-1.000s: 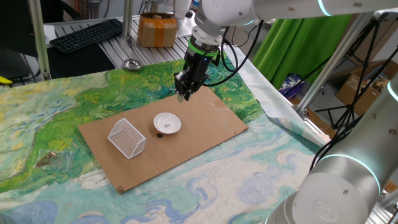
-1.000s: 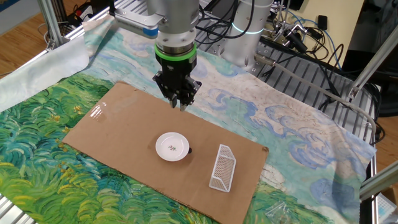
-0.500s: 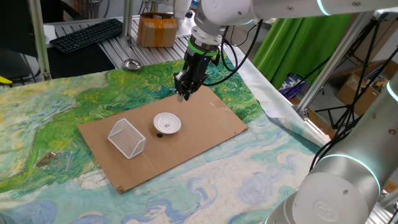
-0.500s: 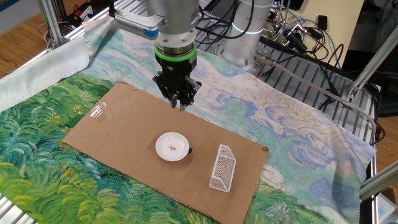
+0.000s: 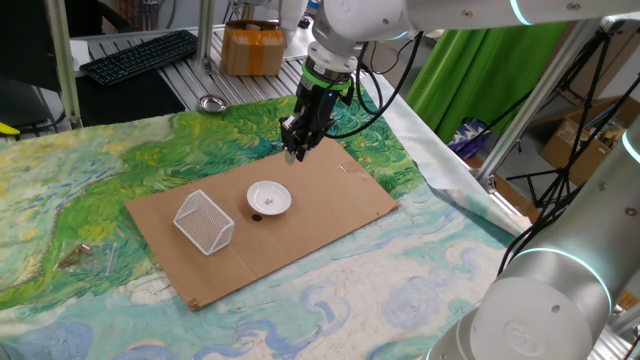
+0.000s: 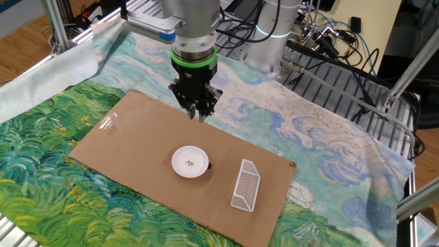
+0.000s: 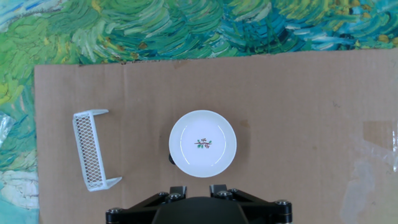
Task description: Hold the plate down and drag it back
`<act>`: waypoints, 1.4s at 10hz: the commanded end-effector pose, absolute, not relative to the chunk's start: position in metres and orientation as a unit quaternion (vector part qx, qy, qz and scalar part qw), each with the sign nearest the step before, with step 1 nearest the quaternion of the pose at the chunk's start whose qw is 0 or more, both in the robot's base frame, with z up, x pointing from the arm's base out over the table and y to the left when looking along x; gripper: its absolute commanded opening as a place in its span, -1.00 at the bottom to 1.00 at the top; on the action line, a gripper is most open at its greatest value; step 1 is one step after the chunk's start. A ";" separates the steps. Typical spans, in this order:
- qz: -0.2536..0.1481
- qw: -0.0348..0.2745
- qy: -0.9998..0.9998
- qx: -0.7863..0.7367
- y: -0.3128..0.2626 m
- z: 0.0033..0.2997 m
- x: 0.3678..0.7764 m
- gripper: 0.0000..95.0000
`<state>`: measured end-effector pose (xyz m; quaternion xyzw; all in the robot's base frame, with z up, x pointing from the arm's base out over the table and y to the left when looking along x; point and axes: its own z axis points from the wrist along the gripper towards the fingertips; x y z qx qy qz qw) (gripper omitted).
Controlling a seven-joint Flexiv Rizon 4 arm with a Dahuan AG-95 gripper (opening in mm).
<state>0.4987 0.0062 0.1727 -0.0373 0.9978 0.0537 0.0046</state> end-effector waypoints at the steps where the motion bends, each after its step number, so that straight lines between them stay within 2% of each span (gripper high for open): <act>1: 0.055 0.006 0.998 -0.044 0.009 0.175 0.498 -0.60; 6: 0.056 0.005 0.998 -0.026 0.020 0.180 0.494 -0.60; 8: 0.060 0.014 0.995 -0.078 0.024 0.182 0.490 -0.60; 9: 0.059 0.011 0.996 -0.060 0.027 0.183 0.489 -1.00; 14: 0.048 0.005 0.999 -0.018 0.037 0.184 0.479 -1.00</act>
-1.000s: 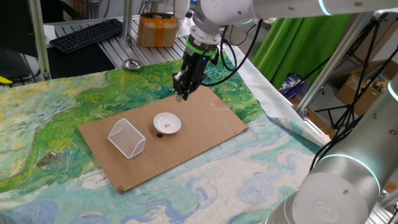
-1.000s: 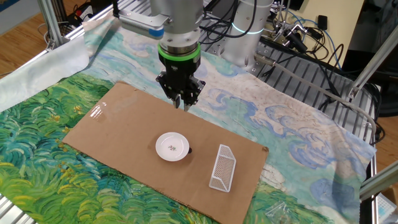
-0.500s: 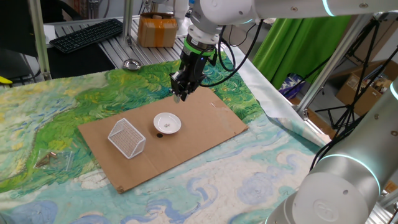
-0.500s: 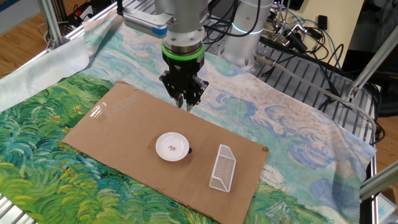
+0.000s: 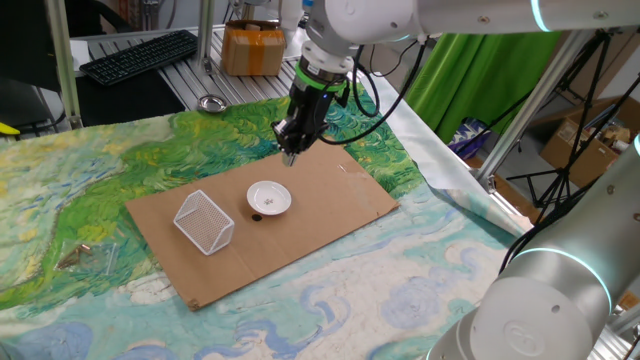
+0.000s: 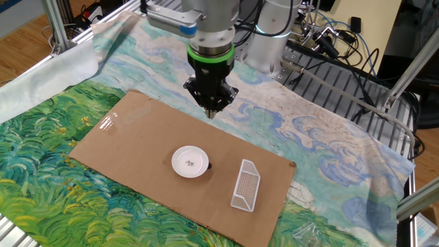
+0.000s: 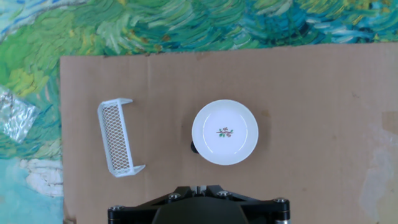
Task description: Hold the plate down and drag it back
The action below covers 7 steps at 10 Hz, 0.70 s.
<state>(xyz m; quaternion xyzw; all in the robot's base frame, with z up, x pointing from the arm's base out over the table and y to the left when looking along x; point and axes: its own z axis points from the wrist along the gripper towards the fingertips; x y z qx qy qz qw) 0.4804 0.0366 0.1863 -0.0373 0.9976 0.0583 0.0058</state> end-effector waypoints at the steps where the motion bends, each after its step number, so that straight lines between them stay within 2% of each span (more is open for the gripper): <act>1: 0.025 0.004 1.000 -0.011 0.037 0.182 0.481 -1.00; 7: 0.013 -0.019 0.996 0.083 0.036 0.182 0.484 -1.00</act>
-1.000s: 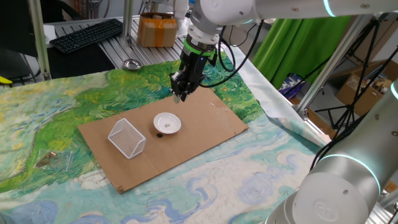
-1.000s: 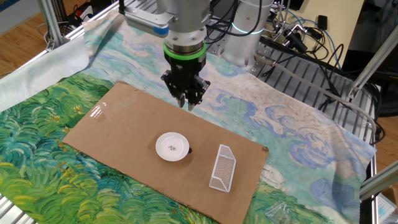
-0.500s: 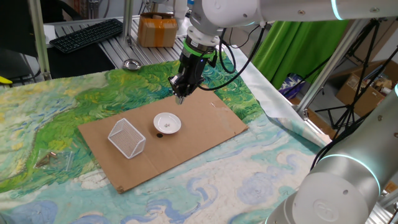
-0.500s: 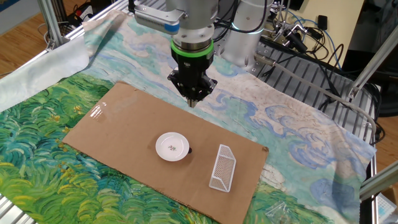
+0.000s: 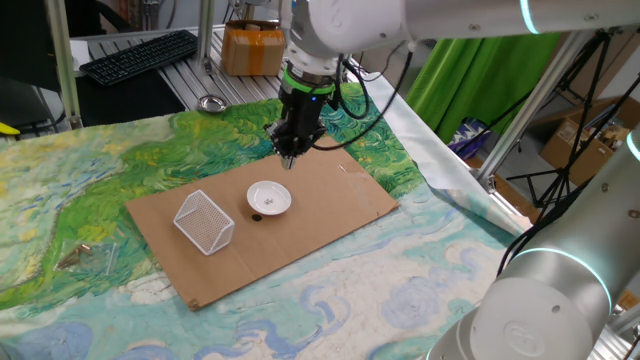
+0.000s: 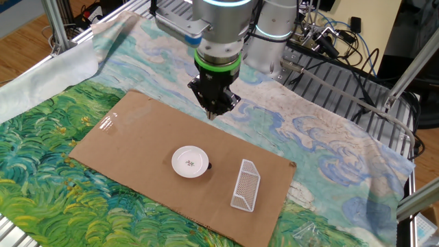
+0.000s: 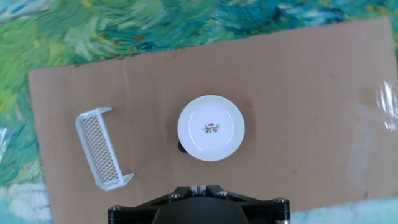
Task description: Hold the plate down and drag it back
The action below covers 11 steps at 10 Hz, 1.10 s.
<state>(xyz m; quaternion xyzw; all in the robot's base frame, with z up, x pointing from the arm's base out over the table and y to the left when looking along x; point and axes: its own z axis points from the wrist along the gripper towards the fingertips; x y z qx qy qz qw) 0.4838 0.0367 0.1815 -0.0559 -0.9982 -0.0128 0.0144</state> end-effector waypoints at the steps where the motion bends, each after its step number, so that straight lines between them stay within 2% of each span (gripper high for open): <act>1: -0.021 0.025 -0.995 -0.094 0.036 0.183 0.485 -1.00; 4: -0.024 0.034 -0.995 -0.086 0.037 0.185 0.486 -1.00; 6: -0.033 0.030 -0.999 -0.005 0.036 0.176 0.496 -1.00; 8: -0.062 0.024 -0.998 0.024 0.037 0.174 0.496 -1.00; 9: -0.070 0.013 -0.997 0.032 0.037 0.174 0.496 -1.00; 11: -0.068 -0.040 -0.995 0.058 0.037 0.175 0.497 -1.00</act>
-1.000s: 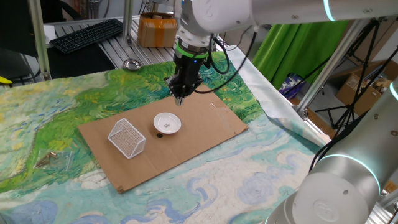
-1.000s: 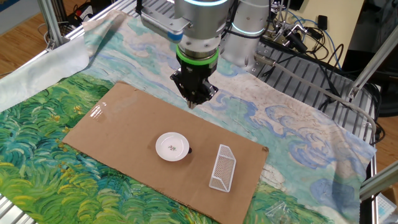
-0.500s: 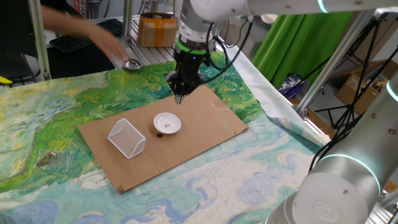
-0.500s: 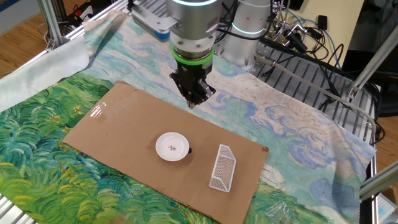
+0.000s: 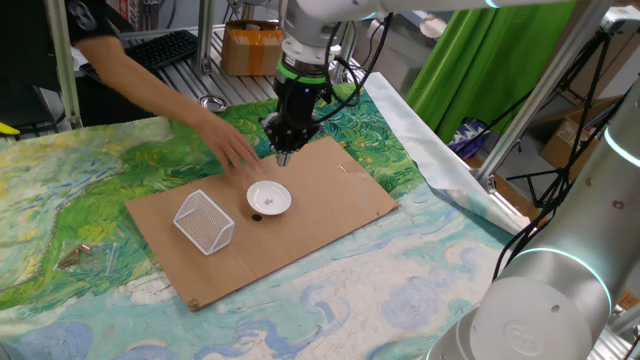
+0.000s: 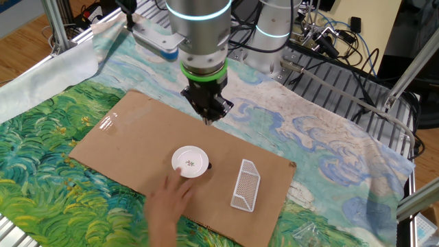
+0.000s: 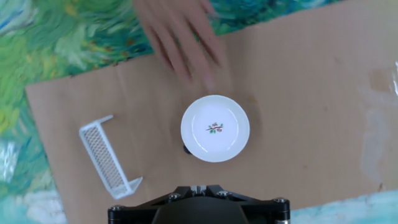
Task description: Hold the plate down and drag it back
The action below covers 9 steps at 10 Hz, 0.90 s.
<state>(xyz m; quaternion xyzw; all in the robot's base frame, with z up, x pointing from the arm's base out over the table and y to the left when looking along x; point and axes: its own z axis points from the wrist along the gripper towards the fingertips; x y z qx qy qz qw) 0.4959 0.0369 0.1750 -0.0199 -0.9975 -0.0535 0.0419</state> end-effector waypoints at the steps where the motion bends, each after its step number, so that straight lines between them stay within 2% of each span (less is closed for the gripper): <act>1: -0.080 -0.051 -0.993 0.064 0.036 0.176 0.496 -1.00; 3: -0.122 -0.064 -0.987 0.077 0.033 0.181 0.494 -1.00; 9: -0.115 -0.075 -0.987 0.080 0.033 0.182 0.494 -1.00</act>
